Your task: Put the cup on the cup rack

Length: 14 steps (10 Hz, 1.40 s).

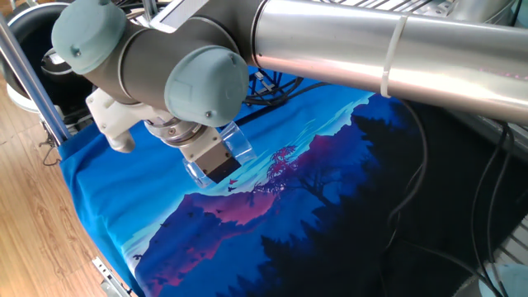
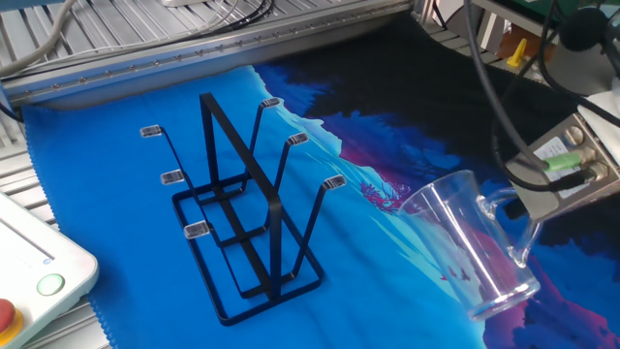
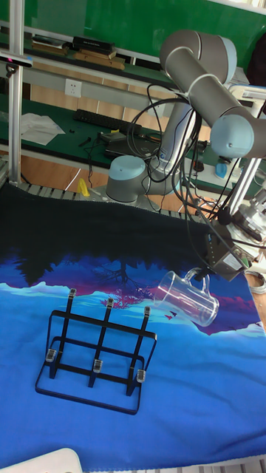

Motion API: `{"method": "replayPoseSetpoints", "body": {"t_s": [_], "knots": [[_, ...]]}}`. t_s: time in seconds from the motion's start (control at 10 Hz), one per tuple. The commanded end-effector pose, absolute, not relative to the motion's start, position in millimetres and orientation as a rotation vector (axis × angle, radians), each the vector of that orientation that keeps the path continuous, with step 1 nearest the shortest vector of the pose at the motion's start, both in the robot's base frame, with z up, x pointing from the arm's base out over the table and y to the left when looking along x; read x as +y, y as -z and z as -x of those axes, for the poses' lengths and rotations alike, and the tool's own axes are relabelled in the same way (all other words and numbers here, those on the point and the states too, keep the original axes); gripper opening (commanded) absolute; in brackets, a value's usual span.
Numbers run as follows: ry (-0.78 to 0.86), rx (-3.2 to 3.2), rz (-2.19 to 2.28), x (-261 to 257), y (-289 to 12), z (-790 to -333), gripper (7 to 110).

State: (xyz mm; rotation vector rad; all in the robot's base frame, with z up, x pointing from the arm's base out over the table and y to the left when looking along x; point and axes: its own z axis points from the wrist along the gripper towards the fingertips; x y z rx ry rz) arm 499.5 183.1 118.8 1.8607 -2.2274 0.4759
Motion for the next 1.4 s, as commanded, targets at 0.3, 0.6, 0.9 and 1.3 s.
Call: {"method": "replayPoseSetpoints", "body": {"t_s": [0.3, 0.6, 0.9, 1.3], "knots": [[-0.386, -2.328, -1.899, 209, -112, -505, 7], [-0.311, -2.357, -1.971, 229, -107, -509, 7], [-0.355, -2.334, -1.975, 222, -109, -512, 7], [-0.384, -2.272, -2.035, 218, -110, -516, 7]]}}
